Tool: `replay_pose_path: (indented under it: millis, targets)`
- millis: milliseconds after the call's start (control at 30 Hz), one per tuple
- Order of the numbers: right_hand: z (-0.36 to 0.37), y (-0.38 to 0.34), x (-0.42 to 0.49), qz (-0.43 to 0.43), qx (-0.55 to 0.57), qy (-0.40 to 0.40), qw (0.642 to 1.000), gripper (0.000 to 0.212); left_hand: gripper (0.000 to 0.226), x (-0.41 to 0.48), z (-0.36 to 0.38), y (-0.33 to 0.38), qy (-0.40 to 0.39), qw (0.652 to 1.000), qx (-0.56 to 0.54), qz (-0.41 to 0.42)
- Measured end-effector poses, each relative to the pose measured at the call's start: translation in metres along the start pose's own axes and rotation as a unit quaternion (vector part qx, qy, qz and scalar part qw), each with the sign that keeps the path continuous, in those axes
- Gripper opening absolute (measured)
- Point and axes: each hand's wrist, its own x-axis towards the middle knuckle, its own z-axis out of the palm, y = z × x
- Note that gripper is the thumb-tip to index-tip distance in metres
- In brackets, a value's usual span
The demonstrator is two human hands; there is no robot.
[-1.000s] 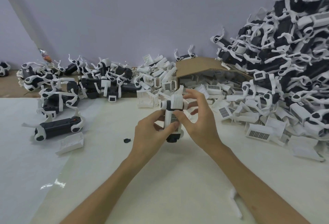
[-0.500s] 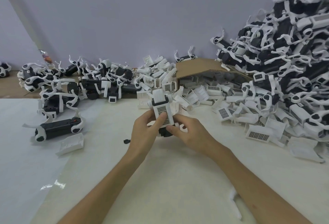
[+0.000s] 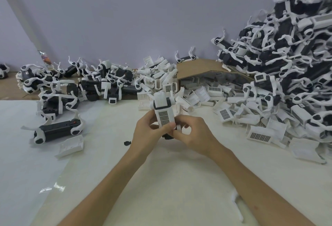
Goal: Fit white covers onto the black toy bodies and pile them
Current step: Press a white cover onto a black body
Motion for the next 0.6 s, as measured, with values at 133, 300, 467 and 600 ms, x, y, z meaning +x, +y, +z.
replay_pose_path:
  millis: [133, 300, 467, 600]
  targets:
    - [-0.0012, -0.0023, 0.0001, -0.015, 0.000, 0.002, 1.000, 0.026, 0.021, 0.0004, -0.0019, 0.0012, 0.008, 1.000, -0.015, -0.012]
    - [0.0005, -0.0027, -0.0002, -0.008, -0.001, 0.000, 1.000, 0.021, 0.019, 0.0007, -0.0019, 0.0019, 0.031, 0.998, -0.044, -0.043]
    - [0.0021, -0.0024, 0.0009, 0.002, -0.015, 0.006, 1.000, 0.020, 0.012, 0.0010, -0.0008, 0.0011, 0.054, 0.997, -0.040, -0.030]
    - [-0.0010, -0.0036, 0.0004, 0.005, -0.027, 0.039, 0.999, 0.021, 0.012, 0.0012, -0.0038, 0.0027, 0.070, 0.996, -0.043, -0.020]
